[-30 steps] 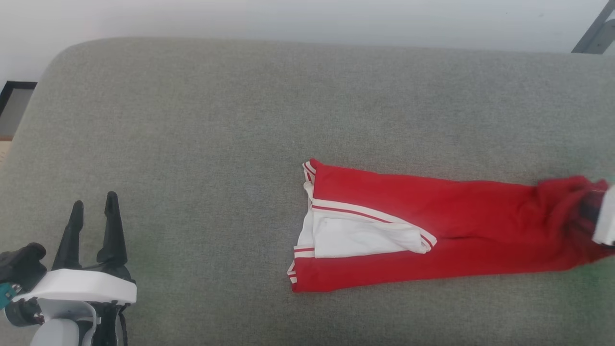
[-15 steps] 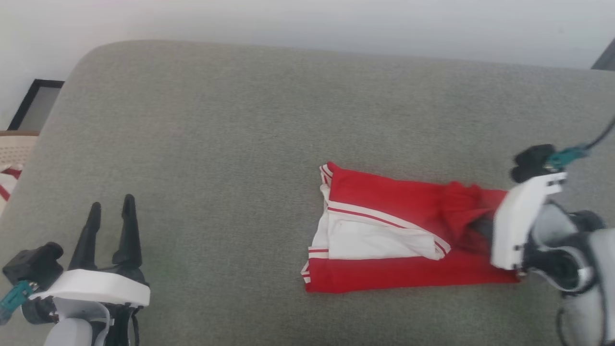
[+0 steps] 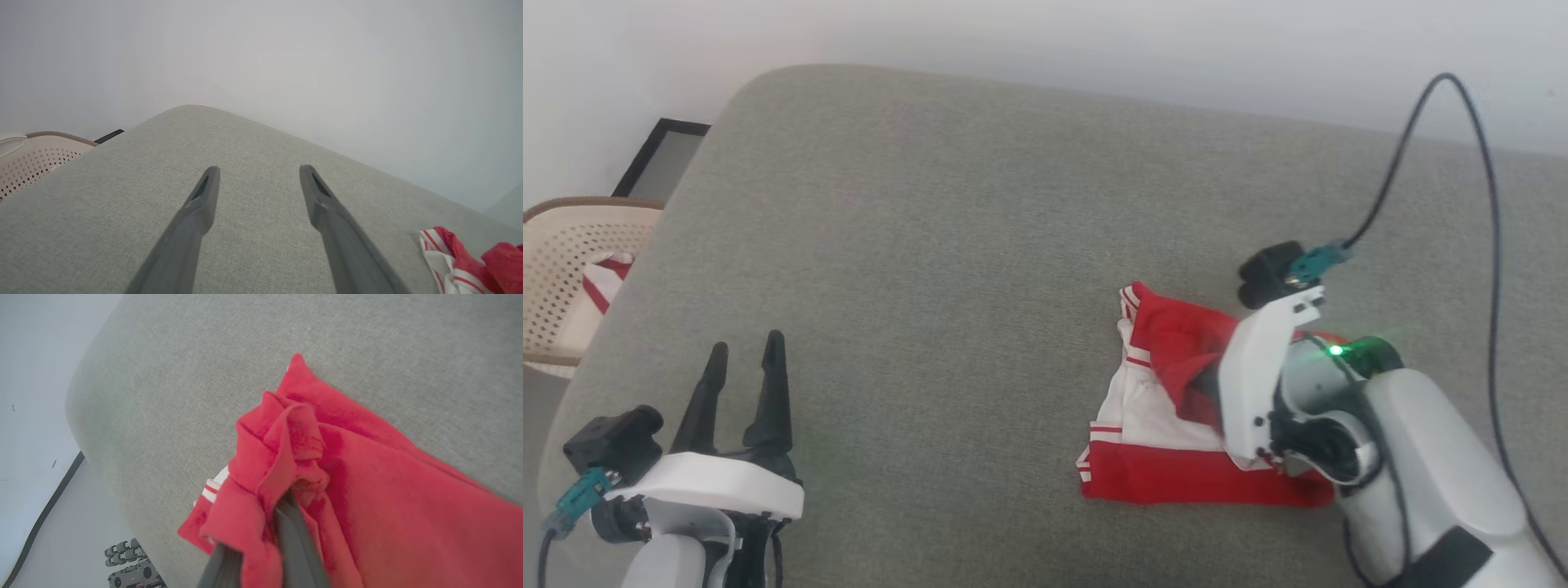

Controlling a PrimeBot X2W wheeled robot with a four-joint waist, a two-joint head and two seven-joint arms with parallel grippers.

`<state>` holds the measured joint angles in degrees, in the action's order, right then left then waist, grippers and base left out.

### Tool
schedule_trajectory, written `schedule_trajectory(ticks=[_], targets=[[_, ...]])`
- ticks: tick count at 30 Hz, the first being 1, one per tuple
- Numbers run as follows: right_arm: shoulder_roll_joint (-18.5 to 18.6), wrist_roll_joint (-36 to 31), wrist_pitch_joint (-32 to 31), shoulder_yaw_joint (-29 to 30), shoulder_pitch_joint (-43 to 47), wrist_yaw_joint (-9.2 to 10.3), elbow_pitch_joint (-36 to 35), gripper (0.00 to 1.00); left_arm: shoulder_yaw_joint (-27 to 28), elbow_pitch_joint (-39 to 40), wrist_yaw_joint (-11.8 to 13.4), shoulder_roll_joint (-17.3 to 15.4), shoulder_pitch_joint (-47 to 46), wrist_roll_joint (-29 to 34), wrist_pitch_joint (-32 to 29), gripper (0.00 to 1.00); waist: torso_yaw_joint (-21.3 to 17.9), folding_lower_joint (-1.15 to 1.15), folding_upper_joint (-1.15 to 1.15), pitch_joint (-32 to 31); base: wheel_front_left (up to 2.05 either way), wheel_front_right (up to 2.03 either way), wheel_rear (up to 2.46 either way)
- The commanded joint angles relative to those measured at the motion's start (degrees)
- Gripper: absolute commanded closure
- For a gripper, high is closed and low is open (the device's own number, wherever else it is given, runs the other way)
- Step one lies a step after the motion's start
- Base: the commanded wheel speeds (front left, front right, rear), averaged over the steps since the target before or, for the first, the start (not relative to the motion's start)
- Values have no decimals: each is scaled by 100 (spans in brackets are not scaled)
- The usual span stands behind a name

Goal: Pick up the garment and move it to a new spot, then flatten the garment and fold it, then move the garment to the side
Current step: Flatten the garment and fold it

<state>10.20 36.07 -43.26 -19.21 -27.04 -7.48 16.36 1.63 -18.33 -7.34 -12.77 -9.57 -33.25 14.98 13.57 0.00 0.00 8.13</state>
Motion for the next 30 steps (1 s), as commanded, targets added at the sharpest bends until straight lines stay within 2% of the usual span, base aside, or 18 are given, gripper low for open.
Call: schedule_trajectory(ticks=[1, 4, 6, 7, 8, 13, 19, 30], targets=[[-40, -76, 84, -54, -72, -2, 78, 100, -22, -1, -18, 6, -84, -70, 25, 0, 36, 0, 0, -7, 0, 0, 0], [-154, -141, 236, -196, -207, -2, 391, 100, -52, -28, -18, 9, -106, -58, 24, 0, 85, 0, 0, -15, 0, 0, 0], [-190, -217, 328, -328, -300, -2, 590, 83, -65, -39, -17, 15, -110, -59, 25, 0, 101, 0, 0, -23, 0, 0, 0], [-197, -231, 381, -397, -341, -2, 670, 64, -73, -45, -18, 18, -114, -67, 24, 0, 108, 0, 0, -28, 0, 0, 0], [-221, -224, 426, -443, -368, -2, 746, 0, -76, -50, -18, 12, -115, -69, 25, 0, 110, 0, 0, -37, 0, 0, 0], [-193, -107, 605, -670, -519, -2, 816, 0, -29, -31, -17, -55, -41, -87, 25, 0, 25, 0, 0, -100, 0, 0, 0], [39, 108, 893, -737, -577, -2, 399, 0, 108, 20, -17, -127, 97, -123, 25, 0, -217, 0, 0, -193, 0, 0, 0], [667, 61, 1663, 22, -121, -2, -358, 0, 230, 88, -17, -302, 319, -64, 25, 0, -749, 0, 0, -397, 0, 0, 0]])
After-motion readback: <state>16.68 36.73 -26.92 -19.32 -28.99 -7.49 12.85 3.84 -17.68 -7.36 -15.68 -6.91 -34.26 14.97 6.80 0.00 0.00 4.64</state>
